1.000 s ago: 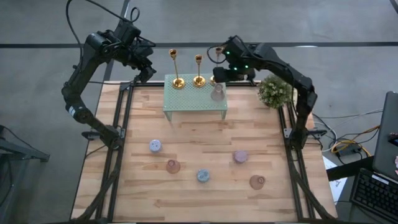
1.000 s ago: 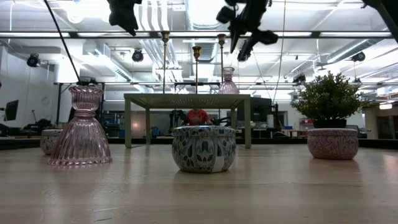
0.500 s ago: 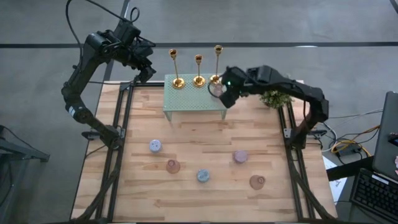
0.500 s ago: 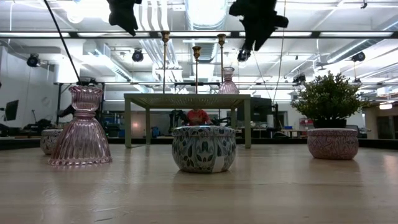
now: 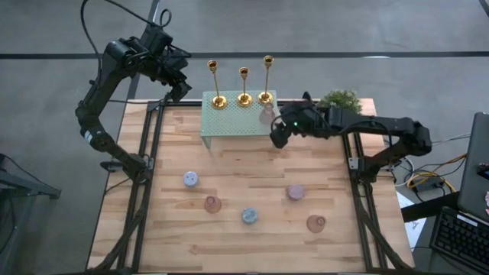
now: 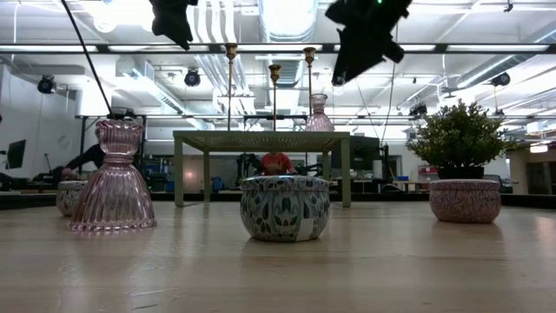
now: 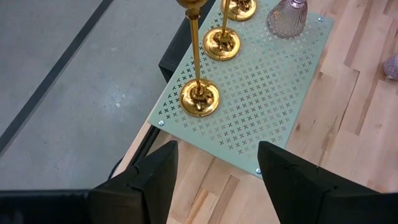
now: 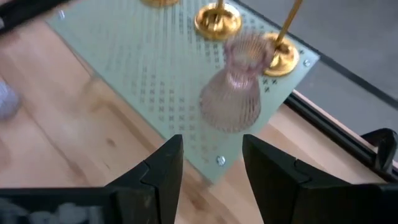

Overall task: Pick & Place candle stick holders
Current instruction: Put the top glass candle holder on the shelf

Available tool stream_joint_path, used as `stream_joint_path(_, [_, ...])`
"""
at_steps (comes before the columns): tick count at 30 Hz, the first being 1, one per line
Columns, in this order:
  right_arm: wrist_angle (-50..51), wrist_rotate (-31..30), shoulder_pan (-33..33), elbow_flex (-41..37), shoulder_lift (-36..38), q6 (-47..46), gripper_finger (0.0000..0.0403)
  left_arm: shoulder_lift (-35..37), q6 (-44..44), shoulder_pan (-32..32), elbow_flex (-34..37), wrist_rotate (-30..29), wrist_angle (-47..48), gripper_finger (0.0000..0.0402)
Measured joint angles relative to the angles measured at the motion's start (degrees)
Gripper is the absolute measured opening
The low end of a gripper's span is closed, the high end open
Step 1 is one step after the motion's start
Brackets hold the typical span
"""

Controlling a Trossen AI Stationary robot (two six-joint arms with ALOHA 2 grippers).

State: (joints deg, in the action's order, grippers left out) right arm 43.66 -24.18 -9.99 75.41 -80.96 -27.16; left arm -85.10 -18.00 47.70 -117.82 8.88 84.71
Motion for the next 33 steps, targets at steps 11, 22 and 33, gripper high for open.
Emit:
stream_joint_path(11, [-7.1, 0.2, 0.0, -8.7, -0.9, 1.3, 0.0215, 0.0, 0.2, 0.0, 0.0, 0.0, 0.0, 0.0225])
stream_joint_path(22, [-21.2, -3.4, -0.1, -14.2, -0.9, 5.3, 0.0338, 0.0, 0.7, 0.0, 0.0, 0.0, -0.2, 0.0225])
stream_joint_path(33, [-42.5, -10.0, -0.1, -21.6, -0.9, 11.7, 0.0353, 0.0, 0.7, 0.0, 0.0, 0.0, -0.2, 0.0225])
